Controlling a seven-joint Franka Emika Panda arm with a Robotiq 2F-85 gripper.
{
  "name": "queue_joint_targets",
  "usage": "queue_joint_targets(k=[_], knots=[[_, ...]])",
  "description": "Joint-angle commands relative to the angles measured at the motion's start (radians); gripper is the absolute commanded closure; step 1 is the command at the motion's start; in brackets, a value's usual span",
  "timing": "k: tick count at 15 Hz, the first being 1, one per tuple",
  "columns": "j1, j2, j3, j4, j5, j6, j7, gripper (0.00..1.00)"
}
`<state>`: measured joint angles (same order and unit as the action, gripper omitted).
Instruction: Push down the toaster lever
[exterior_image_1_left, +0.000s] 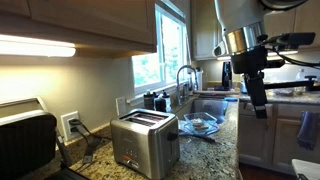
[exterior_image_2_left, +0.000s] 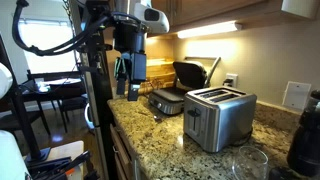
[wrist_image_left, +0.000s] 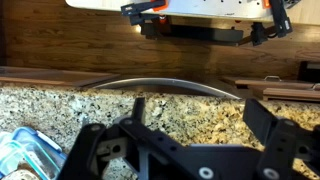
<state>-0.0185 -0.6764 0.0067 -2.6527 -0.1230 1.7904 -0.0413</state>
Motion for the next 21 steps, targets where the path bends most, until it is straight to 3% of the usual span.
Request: queue_joint_targets(k=[1,13,17,21], knots=[[0.006,0.0,-0.005,0.002,-0.003,-0.002,0.003,0.0],[0.026,0.028,0.023,0.027,0.009,0.029,0.029,0.0],[0.042,0.075,0.051,0.069,0.047,0.114,0.067,0.0],[0.051,0.168,0.061,0.118,0.077,0.281,0.08,0.0]])
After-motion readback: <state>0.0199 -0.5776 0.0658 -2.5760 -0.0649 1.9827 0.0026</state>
